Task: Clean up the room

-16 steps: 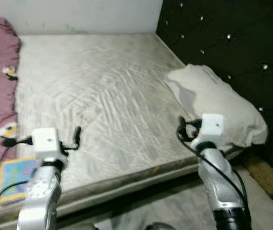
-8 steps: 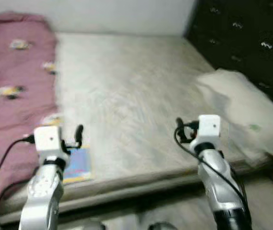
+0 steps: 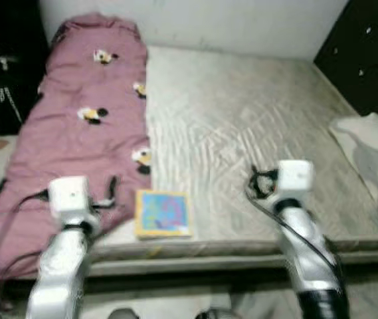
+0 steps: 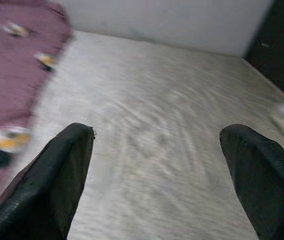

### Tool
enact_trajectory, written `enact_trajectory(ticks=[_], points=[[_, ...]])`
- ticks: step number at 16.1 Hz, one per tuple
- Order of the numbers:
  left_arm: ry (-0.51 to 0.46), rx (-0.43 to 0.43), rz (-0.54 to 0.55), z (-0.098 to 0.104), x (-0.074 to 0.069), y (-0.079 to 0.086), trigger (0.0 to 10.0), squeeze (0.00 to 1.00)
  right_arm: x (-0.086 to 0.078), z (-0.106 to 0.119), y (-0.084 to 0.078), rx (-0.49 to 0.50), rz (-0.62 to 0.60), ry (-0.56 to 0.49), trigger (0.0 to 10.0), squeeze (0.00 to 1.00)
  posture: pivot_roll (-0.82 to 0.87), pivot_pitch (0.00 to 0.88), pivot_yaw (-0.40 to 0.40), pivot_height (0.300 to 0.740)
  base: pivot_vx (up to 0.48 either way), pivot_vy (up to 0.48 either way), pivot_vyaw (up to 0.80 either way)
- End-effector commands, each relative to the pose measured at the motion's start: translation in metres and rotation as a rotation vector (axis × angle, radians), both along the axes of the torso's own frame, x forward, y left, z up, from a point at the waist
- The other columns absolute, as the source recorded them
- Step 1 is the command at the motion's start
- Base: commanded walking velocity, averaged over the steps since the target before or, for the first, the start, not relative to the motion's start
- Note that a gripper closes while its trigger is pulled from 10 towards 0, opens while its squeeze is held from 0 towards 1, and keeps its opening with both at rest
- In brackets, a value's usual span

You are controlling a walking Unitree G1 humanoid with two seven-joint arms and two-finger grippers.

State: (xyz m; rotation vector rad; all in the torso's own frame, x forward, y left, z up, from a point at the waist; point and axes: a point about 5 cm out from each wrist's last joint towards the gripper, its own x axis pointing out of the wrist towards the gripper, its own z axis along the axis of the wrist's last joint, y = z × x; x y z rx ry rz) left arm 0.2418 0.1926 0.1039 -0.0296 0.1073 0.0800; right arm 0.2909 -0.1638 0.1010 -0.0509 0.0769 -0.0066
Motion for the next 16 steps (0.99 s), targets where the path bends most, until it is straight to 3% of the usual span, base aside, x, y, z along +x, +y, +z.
enact_trajectory(ticks=[1,8,16], points=[[-0.01,-0.013,-0.022,0.002,0.001,-0.009,10.0,0.0,-0.001,0.002,-0.01,-0.015,-0.034,-0.005,10.0,0.0,0.02,0.067,-0.094,0.74,0.0,0.405,0.0],[-0.05,0.016,-0.015,0.013,0.004,-0.002,10.0,0.0,0.002,0.004,-0.008,0.006,-0.024,-0.01,10.0,0.0,0.03,0.099,-0.102,0.74,0.0,0.0,0.0],[-0.031,0.006,-0.022,0.008,0.0,-0.005,10.0,0.0,-0.001,0.001,-0.006,0.009,-0.007,0.008,10.0,0.0,0.02,0.115,-0.105,0.74,0.0,0.0,0.0]])
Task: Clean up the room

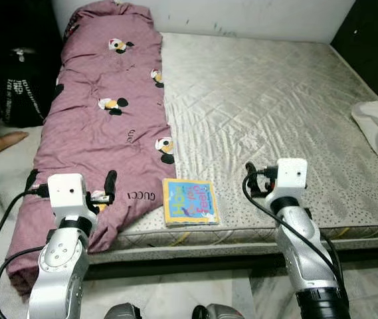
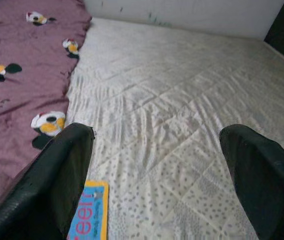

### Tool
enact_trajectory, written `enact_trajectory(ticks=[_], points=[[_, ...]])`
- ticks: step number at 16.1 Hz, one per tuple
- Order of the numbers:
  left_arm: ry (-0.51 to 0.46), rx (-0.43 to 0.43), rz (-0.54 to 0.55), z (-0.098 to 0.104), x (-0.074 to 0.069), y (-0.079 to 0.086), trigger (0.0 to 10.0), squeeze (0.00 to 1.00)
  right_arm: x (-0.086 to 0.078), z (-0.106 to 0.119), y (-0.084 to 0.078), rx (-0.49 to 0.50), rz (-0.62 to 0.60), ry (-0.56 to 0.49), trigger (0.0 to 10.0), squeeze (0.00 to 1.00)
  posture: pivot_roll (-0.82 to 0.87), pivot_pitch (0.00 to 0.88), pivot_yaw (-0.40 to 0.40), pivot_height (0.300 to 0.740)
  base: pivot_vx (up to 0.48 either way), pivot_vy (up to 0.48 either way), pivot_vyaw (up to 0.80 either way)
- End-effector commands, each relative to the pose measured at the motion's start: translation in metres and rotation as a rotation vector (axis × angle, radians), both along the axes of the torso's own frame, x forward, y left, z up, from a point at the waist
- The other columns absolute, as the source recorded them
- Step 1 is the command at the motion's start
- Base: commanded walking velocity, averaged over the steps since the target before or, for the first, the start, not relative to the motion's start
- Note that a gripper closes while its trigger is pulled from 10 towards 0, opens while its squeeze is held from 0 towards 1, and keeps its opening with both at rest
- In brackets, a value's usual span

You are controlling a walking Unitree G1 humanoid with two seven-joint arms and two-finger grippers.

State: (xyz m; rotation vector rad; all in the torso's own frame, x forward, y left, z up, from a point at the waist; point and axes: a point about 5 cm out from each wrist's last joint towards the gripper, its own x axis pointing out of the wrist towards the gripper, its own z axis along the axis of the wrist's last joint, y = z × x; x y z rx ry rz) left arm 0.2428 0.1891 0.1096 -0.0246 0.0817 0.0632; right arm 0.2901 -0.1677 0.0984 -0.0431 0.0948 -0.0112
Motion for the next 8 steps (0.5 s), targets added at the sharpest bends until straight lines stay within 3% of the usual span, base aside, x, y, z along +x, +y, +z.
enact_trajectory(ticks=[1,8], points=[[-0.005,0.002,-0.006,0.0024,-0.0017,-0.0026,10.0,0.0,-0.0007,0.0036,-0.0021,0.003,-0.002,-0.009,10.0,0.0,0.02,0.116,-0.105,0.74,0.0,0.0,0.0],[-0.029,-0.014,-0.039,0.0059,-0.0027,-0.0055,10.0,0.0,-0.0005,0.0041,-0.0017,0.009,0.003,-0.007,10.0,0.0,0.02,0.124,-0.105,0.74,0.0,0.0,0.0]])
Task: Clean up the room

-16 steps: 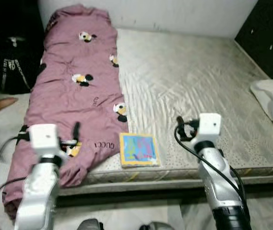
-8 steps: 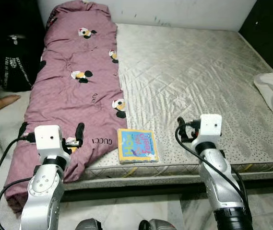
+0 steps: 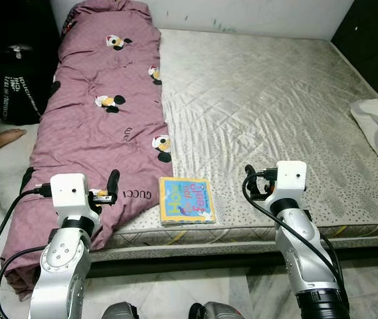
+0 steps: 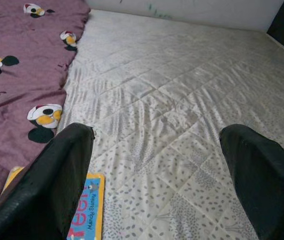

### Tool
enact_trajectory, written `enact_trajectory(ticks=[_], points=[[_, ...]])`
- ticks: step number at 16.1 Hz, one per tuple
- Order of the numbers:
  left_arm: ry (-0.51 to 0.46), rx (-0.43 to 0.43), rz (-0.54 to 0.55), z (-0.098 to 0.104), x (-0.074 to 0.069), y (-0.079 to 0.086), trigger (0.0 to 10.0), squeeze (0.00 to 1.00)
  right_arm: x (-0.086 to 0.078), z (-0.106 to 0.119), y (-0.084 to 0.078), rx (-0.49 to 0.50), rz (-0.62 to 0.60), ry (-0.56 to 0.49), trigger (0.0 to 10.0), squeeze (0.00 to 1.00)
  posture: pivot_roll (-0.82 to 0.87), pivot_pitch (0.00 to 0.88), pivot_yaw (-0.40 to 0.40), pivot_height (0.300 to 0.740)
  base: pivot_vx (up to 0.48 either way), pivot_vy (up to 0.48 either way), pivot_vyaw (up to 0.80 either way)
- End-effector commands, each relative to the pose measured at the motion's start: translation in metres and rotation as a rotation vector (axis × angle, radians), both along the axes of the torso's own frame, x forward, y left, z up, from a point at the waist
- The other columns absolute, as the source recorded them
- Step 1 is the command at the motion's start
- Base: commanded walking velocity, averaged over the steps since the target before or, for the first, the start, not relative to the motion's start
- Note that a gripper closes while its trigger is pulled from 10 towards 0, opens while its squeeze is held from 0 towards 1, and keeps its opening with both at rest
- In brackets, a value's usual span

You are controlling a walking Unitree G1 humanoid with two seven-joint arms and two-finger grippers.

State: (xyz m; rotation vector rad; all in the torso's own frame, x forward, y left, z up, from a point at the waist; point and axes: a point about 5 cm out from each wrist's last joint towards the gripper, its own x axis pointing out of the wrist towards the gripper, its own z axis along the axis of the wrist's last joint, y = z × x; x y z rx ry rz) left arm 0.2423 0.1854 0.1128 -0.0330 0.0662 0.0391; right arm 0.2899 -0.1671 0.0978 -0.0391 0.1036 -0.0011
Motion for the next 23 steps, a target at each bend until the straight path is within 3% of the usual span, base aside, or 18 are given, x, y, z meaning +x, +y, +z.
enact_trajectory(ticks=[1,11,21,23], points=[[-0.017,-0.007,-0.021,0.0033,-0.0024,-0.0024,10.0,0.0,-0.0004,0.0047,-0.0022,0.004,-0.006,-0.016,10.0,0.0,0.02,0.124,-0.105,0.74,0.0,0.0,0.0],[-0.015,-0.013,-0.028,0.003,-0.0033,-0.0036,10.0,0.0,0.0006,0.0046,-0.0038,-0.006,-0.004,-0.012,10.0,0.0,0.02,0.126,-0.108,0.74,0.256,0.0,0.0],[0.021,-0.01,-0.021,-0.0014,-0.0047,-0.0046,10.0,0.0,-0.0015,0.002,-0.0064,-0.013,-0.014,0.0,10.0,0.0,0.02,0.135,-0.104,0.74,0.0,0.0,0.0],[0.025,-0.009,-0.023,-0.0018,-0.0052,-0.0046,10.0,0.0,-0.002,0.0017,-0.0061,-0.012,-0.013,0.004,10.0,0.0,0.02,0.137,-0.103,0.712,0.0,0.0,0.0]])
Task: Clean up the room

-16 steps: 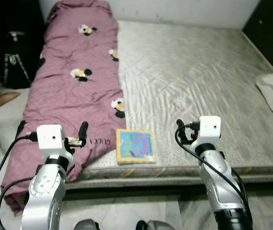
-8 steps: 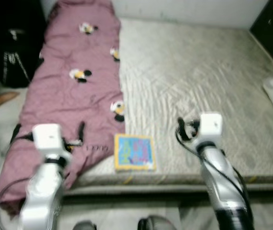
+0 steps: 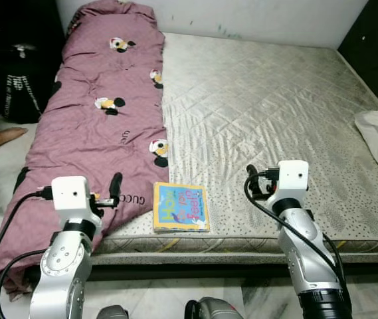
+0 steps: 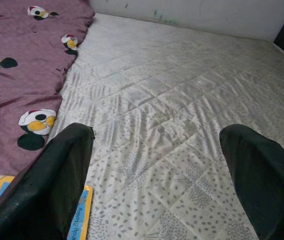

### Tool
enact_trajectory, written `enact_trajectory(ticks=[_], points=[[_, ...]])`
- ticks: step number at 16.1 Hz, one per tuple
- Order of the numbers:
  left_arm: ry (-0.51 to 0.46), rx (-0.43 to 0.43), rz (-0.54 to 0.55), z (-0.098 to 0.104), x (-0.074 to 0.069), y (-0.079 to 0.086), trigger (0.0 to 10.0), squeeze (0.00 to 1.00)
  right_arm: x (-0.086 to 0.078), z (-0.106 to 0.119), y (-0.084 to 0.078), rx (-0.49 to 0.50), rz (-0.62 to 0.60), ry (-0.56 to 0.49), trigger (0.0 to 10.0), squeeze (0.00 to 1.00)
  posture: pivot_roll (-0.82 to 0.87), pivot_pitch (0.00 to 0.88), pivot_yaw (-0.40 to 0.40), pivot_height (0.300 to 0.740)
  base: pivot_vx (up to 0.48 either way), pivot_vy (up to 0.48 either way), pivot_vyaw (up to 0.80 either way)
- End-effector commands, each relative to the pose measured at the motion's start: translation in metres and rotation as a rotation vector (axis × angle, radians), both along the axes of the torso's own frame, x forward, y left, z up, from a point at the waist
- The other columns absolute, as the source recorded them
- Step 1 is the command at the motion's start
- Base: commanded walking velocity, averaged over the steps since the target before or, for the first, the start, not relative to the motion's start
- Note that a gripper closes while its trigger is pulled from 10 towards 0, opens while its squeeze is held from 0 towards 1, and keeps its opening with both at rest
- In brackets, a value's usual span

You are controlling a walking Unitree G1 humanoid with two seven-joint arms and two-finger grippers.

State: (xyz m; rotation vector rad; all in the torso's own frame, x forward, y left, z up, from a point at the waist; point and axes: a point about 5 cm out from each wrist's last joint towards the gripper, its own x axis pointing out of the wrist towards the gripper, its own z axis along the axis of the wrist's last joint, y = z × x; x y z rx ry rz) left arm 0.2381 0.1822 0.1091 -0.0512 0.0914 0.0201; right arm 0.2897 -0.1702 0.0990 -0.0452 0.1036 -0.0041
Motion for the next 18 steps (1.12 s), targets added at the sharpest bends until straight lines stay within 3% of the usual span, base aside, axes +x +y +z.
enact_trajectory(ticks=[1,5,12,18], points=[[0.001,0.011,-0.005,0.002,-0.0014,-0.0014,10.0,0.0,-0.0021,0.0002,-0.003,-0.004,-0.011,0.005,10.0,0.0,0.02,0.14,-0.102,0.697,0.0,0.0,0.0],[0.002,0.013,-0.002,0.0021,-0.0013,-0.0013,10.0,0.0,-0.0022,0.0003,-0.0028,0.0,-0.01,0.003,10.0,0.0,0.02,0.143,-0.104,0.652,0.0,0.0,0.0],[-0.017,0.006,-0.002,0.0044,-0.0016,0.0002,10.0,0.0,-0.0016,-0.0006,-0.0041,-0.012,-0.003,0.007,10.0,0.0,0.02,0.139,-0.111,0.652,0.0,0.0,0.0],[-0.021,-0.003,-0.01,0.0043,-0.0027,-0.0012,10.0,0.0,-0.0014,-0.0008,-0.005,-0.026,0.007,0.008,10.0,0.0,0.02,0.139,-0.117,0.652,0.264,0.0,0.0]])
